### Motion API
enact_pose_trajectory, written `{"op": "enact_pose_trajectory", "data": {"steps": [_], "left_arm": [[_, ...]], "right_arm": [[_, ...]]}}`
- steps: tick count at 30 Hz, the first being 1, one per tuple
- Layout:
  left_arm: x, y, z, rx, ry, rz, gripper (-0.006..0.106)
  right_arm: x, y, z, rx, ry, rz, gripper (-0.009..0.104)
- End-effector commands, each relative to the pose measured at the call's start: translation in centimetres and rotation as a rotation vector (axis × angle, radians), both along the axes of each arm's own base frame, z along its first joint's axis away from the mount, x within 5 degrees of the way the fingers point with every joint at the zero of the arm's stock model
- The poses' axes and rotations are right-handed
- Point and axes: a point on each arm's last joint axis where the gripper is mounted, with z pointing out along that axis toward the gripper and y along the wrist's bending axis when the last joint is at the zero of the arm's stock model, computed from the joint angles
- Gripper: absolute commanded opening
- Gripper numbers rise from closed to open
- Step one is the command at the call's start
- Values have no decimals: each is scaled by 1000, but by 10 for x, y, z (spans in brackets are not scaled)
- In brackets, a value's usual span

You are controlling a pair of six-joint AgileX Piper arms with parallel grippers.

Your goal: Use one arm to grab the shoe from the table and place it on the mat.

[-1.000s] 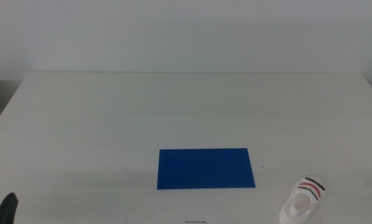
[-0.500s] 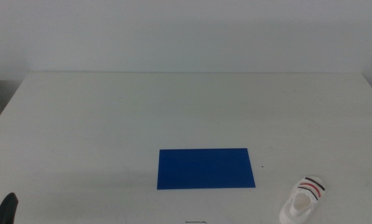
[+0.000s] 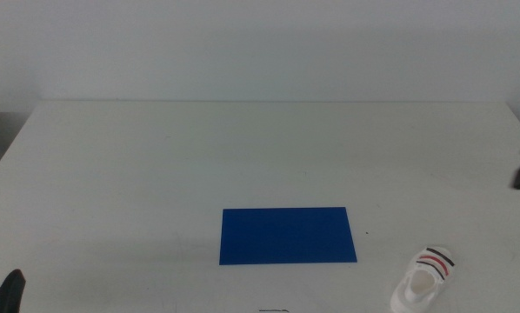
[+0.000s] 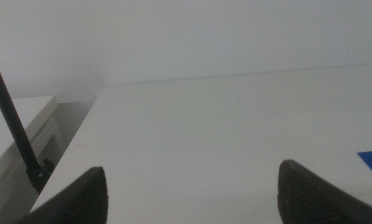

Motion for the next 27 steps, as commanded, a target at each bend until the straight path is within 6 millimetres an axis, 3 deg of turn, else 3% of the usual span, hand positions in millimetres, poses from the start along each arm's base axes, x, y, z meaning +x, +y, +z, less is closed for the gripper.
{"op": "enact_pose_trajectory", "data": {"steps": [1,5,10,16,27], "left_arm": [[-1,0,10,-24,-106,-3,94],[-1,0,10,-24,-106,-3,94],[-1,0,10,-24,-106,-3,94],[-1,0,10,-24,-106,-3,94],[-1,0,10,-24,-106,-3,94]], "right_arm": [[14,13,3,18,-51,-93,92],[31,42,-15,49,10,-142,92],[49,65,-30,120,91,-225,92],[58,70,-46,87,141,-240,92],[59,73,-46,124,144,-237,92]]}}
